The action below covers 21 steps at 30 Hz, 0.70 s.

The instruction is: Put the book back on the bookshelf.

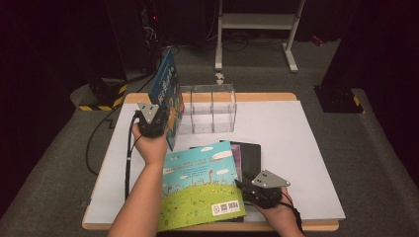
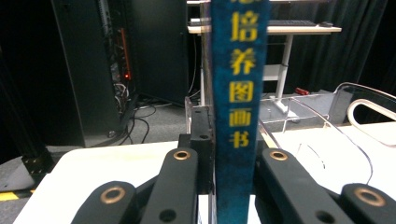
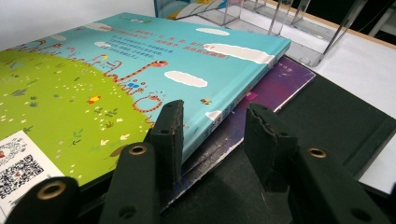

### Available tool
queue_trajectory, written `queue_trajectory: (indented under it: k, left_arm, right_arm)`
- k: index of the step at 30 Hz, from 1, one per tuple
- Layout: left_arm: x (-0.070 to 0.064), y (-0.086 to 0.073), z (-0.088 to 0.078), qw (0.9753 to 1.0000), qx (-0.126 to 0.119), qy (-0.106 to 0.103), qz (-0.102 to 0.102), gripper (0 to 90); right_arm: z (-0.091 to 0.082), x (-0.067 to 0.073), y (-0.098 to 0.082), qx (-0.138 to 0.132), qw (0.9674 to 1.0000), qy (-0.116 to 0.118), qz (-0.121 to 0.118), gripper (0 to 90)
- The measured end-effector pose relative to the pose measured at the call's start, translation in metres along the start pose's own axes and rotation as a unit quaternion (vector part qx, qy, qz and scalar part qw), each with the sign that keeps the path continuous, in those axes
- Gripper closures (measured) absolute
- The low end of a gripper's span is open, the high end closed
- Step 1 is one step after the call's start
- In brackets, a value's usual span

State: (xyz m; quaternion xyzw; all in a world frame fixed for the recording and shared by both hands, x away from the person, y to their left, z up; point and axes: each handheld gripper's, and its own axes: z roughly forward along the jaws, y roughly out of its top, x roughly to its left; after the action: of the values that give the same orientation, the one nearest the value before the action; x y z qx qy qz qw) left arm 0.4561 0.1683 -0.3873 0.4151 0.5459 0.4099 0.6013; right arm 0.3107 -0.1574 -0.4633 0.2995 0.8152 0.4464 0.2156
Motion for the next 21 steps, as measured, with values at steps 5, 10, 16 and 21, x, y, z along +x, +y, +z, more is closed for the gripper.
queue_trajectory:
  k: [5,10,16,21]
  left_arm:
    - [0.0001,0.0005,0.0008,1.0,0.001,-0.001,-0.003,81.0]
    - [-0.0003,0.0006,0.001,1.0,0.005,-0.002,-0.004,79.9]
    - [0.0017,-0.0014,0.0004,0.9998,0.015,-0.007,-0.011,74.1]
    - [0.0053,-0.0057,-0.0026,0.9994,0.026,-0.016,-0.015,69.6]
  right_arm:
    - [0.0,0.0005,0.0001,0.0,1.0,-0.001,0.0,57.6]
    - [-0.0001,0.001,0.0002,0.0,1.0,-0.003,-0.001,57.6]
    - [0.0,0.0009,0.0001,-0.001,1.0,-0.003,-0.001,57.6]
    - [0.0,0.0006,-0.0001,-0.001,1.0,-0.002,-0.001,57.6]
